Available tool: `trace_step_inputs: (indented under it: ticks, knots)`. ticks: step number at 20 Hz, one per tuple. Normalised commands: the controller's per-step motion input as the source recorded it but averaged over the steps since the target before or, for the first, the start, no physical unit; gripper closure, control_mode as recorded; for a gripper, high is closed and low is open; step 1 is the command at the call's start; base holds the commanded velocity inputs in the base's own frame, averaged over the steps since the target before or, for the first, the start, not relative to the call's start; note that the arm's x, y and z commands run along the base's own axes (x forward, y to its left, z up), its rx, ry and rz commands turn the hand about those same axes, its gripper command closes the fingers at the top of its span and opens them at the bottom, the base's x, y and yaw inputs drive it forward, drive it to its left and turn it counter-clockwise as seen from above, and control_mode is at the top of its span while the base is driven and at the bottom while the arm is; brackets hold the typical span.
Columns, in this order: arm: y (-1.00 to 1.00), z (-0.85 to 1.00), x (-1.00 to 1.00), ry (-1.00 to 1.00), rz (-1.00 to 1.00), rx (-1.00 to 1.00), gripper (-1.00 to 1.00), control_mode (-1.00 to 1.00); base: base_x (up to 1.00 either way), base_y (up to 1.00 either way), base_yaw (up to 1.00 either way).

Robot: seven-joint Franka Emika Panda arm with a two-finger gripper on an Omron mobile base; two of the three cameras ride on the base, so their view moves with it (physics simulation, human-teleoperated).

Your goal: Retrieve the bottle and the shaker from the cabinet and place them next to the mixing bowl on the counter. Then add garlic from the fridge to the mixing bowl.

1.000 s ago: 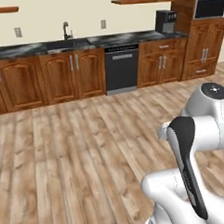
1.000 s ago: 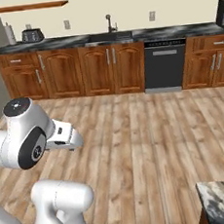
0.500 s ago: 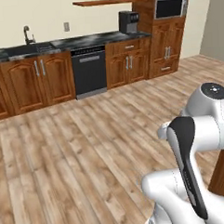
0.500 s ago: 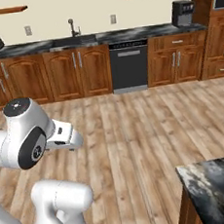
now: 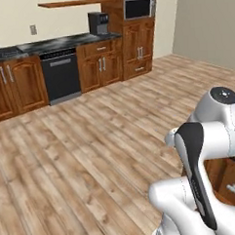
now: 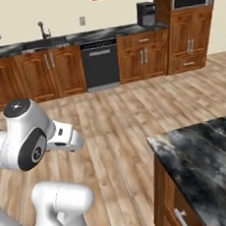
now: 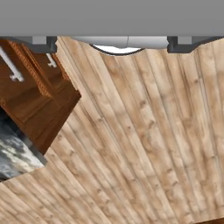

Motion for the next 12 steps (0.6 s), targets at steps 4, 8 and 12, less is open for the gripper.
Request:
trace_step_inputs:
  ticks: [4, 8, 12]
  knots:
    - [0.0, 0.0, 0.0, 0.0, 0.0, 0.0, -1.0, 1.0, -0.54, -0.53, -0.25]
    - [0.0, 0.0, 0.0, 0.0, 0.0, 0.0, -1.0, 1.0, -0.49, 0.02, -0.48]
    - [0.0, 0.0, 0.0, 0.0, 0.0, 0.0, -1.0, 1.0, -0.55, 0.04, -0.5]
